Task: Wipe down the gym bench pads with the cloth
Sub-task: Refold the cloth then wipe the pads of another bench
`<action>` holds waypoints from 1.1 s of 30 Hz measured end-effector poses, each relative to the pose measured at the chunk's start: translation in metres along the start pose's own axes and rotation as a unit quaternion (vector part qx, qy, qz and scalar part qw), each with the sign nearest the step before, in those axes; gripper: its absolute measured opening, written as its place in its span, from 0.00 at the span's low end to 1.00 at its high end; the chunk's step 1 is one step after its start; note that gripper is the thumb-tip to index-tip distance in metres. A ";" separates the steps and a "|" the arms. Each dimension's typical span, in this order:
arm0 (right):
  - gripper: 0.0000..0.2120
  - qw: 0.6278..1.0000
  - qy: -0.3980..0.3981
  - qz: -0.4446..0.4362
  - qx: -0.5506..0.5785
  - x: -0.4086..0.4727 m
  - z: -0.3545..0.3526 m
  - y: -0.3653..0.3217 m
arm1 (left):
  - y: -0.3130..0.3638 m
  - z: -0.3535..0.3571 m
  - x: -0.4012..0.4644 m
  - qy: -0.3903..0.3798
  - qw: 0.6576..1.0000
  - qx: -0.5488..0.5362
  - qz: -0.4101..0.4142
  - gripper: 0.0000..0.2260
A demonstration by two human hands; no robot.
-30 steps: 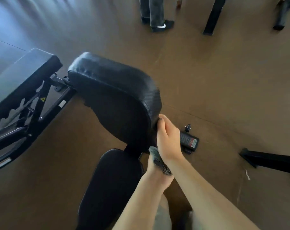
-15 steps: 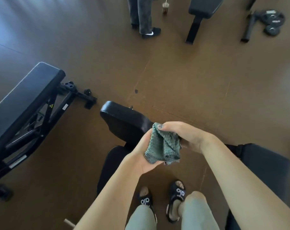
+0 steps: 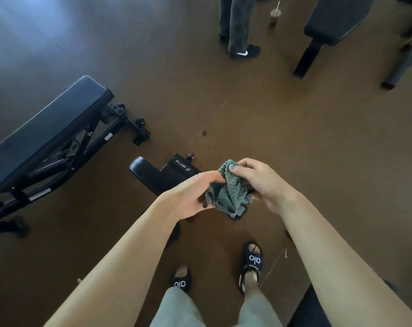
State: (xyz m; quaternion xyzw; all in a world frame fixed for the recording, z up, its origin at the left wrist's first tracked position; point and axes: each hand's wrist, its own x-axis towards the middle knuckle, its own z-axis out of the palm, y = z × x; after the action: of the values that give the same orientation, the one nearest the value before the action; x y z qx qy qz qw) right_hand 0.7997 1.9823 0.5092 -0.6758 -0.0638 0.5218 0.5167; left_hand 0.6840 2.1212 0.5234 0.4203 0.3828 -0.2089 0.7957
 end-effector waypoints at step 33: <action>0.13 0.889 -0.169 -0.091 -0.415 0.310 -0.009 -0.272 | 0.280 -0.127 0.104 0.320 0.901 0.215 0.200 0.04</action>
State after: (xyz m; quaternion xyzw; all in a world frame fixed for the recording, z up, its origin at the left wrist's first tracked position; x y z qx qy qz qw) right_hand 1.0686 2.2948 0.5187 -0.7214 -0.4222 0.5050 0.2151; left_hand 0.8762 2.3822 0.5396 0.6930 0.4705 0.0238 0.5457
